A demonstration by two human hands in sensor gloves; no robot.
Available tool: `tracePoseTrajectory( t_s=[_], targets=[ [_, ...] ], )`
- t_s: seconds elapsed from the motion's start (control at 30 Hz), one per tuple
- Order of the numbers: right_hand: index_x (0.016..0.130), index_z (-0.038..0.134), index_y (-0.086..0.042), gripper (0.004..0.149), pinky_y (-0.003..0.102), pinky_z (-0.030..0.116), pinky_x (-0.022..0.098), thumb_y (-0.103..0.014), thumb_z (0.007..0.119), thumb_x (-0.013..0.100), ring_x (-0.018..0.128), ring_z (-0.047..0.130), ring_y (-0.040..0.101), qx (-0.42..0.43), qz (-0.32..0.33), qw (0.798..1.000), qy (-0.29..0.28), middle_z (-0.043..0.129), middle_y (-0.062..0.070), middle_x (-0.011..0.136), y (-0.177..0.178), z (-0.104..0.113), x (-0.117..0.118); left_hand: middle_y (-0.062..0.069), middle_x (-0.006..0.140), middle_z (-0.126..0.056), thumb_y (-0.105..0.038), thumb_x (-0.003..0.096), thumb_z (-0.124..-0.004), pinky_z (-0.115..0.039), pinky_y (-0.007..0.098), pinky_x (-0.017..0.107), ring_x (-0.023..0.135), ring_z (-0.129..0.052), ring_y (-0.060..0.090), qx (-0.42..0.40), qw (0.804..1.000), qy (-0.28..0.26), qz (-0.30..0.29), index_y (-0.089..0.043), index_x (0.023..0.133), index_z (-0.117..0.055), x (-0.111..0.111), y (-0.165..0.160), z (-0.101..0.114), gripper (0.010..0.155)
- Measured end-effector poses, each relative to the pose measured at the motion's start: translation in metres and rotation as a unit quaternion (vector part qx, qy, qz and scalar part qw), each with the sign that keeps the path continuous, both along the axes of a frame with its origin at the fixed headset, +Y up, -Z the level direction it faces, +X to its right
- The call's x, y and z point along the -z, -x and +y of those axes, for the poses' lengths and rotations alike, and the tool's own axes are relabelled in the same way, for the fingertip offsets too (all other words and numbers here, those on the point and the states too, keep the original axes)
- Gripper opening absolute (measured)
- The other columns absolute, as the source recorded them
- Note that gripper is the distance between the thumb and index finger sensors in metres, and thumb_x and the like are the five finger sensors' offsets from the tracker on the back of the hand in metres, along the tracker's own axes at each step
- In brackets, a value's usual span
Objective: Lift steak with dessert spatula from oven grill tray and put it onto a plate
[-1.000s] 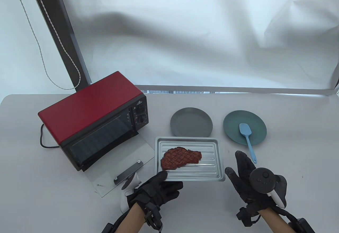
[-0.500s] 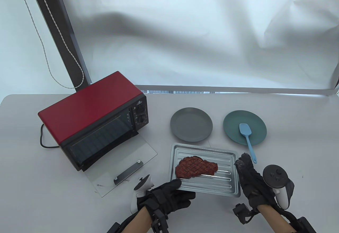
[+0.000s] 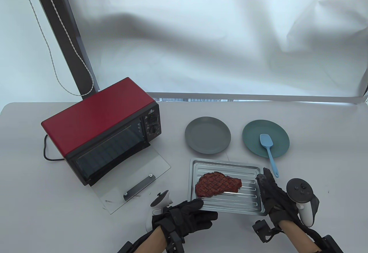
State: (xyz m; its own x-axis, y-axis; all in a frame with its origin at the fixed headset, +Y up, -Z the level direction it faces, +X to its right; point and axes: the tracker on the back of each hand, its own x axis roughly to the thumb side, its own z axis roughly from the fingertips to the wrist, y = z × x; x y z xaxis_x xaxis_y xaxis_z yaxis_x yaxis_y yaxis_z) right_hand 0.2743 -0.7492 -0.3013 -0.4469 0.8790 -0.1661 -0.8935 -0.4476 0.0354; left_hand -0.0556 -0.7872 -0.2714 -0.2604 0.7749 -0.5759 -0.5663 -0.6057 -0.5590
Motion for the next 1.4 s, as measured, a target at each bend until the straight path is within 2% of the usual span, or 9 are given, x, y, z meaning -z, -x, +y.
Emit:
tracePoseTrajectory(
  t_s=[0.27, 0.57, 0.8, 0.83, 1.0, 1.13, 1.2, 1.3, 1.4],
  targets=[
    [0.111, 0.035, -0.008, 0.060, 0.030, 0.088, 0.040, -0.041, 0.058, 0.066, 0.048, 0.102, 0.024, -0.006, -0.022, 1.000, 0.002, 0.096, 0.022, 0.079, -0.002, 0.002, 0.000, 0.005, 0.118, -0.047, -0.043, 0.0653, -0.072, -0.045, 0.065, 0.075, 0.108, -0.056, 0.035, 0.000, 0.999, -0.026, -0.019, -0.021, 0.111, -0.037, -0.001, -0.005, 0.004, 0.061],
    [0.108, 0.047, -0.008, 0.056, 0.026, 0.089, 0.031, -0.037, 0.064, 0.063, 0.038, 0.104, 0.023, -0.028, -0.037, 0.999, 0.002, 0.100, 0.020, 0.069, -0.006, 0.003, 0.002, 0.014, 0.120, -0.041, -0.047, 0.0681, -0.061, -0.041, 0.069, 0.073, 0.107, -0.050, 0.045, 0.009, 0.996, -0.078, -0.047, -0.016, 0.113, -0.032, -0.001, -0.006, 0.018, 0.061],
    [0.107, 0.051, -0.007, 0.054, 0.026, 0.089, 0.029, -0.036, 0.064, 0.064, 0.036, 0.104, 0.023, -0.021, -0.046, 0.999, -0.009, 0.100, 0.020, 0.065, -0.009, 0.010, 0.003, 0.024, 0.122, -0.033, -0.050, 0.0683, -0.054, -0.033, 0.073, 0.073, 0.109, -0.040, 0.052, 0.149, 0.976, -0.158, -0.024, -0.013, 0.117, -0.020, 0.001, 0.006, 0.032, 0.070],
    [0.106, 0.053, -0.006, 0.053, 0.026, 0.089, 0.029, -0.036, 0.063, 0.064, 0.036, 0.104, 0.023, -0.025, -0.046, 0.999, -0.014, 0.100, 0.010, 0.066, -0.010, 0.011, 0.002, 0.025, 0.122, -0.031, -0.050, 0.0681, -0.054, -0.031, 0.074, 0.072, 0.110, -0.037, 0.053, 0.183, 0.966, -0.179, -0.019, -0.015, 0.117, -0.019, 0.001, 0.008, 0.036, 0.070],
    [0.106, 0.054, -0.006, 0.052, 0.026, 0.089, 0.028, -0.036, 0.063, 0.064, 0.035, 0.104, 0.023, -0.023, -0.044, 0.998, -0.023, 0.100, 0.011, 0.065, -0.010, 0.015, 0.001, 0.025, 0.124, -0.017, -0.052, 0.0669, -0.050, -0.023, 0.077, 0.071, 0.112, -0.022, 0.053, 0.327, 0.905, -0.270, 0.026, -0.019, 0.116, -0.005, 0.001, 0.021, 0.054, 0.074],
    [0.106, 0.054, -0.006, 0.052, 0.026, 0.089, 0.028, -0.036, 0.063, 0.064, 0.035, 0.104, 0.023, -0.014, -0.039, 0.999, -0.018, 0.100, 0.011, 0.064, -0.009, 0.014, 0.001, 0.025, 0.124, -0.010, -0.054, 0.0653, -0.047, -0.017, 0.078, 0.068, 0.112, -0.012, 0.052, 0.427, 0.837, -0.335, 0.069, -0.017, 0.118, -0.006, -0.001, 0.031, 0.068, 0.076],
    [0.106, 0.054, -0.005, 0.052, 0.026, 0.089, 0.028, -0.036, 0.063, 0.064, 0.035, 0.104, 0.023, -0.013, -0.038, 0.999, -0.017, 0.099, 0.011, 0.064, -0.008, 0.014, 0.000, 0.025, 0.123, -0.008, -0.055, 0.0645, -0.045, -0.015, 0.079, 0.067, 0.112, -0.010, 0.052, 0.478, 0.791, -0.371, 0.087, -0.018, 0.118, -0.007, -0.003, 0.033, 0.073, 0.076],
    [0.106, 0.054, -0.005, 0.052, 0.027, 0.089, 0.028, -0.036, 0.062, 0.064, 0.035, 0.104, 0.023, -0.013, -0.036, 0.999, -0.018, 0.099, 0.012, 0.064, -0.008, 0.014, 0.000, 0.024, 0.123, -0.007, -0.057, 0.0633, -0.044, -0.014, 0.079, 0.066, 0.112, -0.008, 0.051, 0.560, 0.699, -0.430, 0.111, -0.019, 0.119, -0.008, -0.006, 0.035, 0.080, 0.076],
    [0.106, 0.054, -0.005, 0.052, 0.027, 0.089, 0.028, -0.036, 0.062, 0.064, 0.035, 0.104, 0.023, -0.009, -0.037, 0.999, -0.017, 0.099, 0.012, 0.064, -0.008, 0.014, 0.000, 0.024, 0.123, -0.006, -0.060, 0.0623, -0.042, -0.015, 0.080, 0.066, 0.112, -0.008, 0.051, 0.637, 0.587, -0.484, 0.121, -0.021, 0.119, -0.009, -0.009, 0.034, 0.085, 0.076]
  ],
)
